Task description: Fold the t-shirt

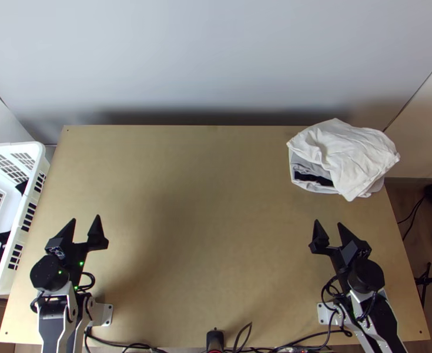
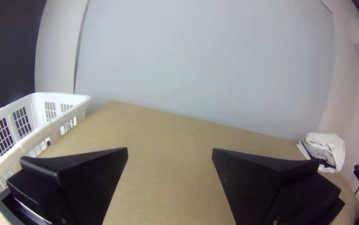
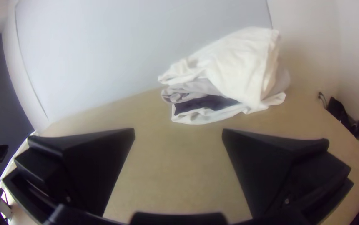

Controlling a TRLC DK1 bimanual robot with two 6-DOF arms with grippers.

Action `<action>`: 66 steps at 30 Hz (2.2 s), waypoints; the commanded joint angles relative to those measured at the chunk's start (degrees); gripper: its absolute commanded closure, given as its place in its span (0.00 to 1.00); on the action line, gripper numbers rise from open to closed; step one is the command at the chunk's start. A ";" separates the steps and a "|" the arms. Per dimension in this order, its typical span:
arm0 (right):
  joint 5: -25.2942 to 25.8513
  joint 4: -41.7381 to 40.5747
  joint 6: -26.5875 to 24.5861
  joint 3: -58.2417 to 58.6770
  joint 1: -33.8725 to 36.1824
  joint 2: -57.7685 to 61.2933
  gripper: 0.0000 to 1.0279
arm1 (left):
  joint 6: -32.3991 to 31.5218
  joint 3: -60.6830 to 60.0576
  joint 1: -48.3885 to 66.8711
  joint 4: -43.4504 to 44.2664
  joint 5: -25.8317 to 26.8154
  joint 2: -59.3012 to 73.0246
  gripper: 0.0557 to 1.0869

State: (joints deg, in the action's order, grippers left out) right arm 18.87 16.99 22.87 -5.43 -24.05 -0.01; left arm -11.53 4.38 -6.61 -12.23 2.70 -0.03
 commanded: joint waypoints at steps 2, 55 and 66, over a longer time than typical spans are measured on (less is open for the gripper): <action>-0.15 1.38 10.88 -0.19 -0.03 -0.16 0.05 | 0.19 0.10 0.28 0.63 -0.06 -0.06 0.05; 0.02 2.17 -26.56 -7.49 -5.92 1.07 0.05 | 1.86 109.00 -57.72 -29.43 -0.85 133.71 0.05; 0.02 2.25 -25.25 -7.49 -4.60 2.74 0.05 | 2.30 109.08 -60.71 -26.09 -1.29 146.99 0.05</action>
State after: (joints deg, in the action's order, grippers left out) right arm 18.85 19.20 -3.11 -12.97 -28.67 2.04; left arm -9.41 113.32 -65.54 -40.40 1.65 138.98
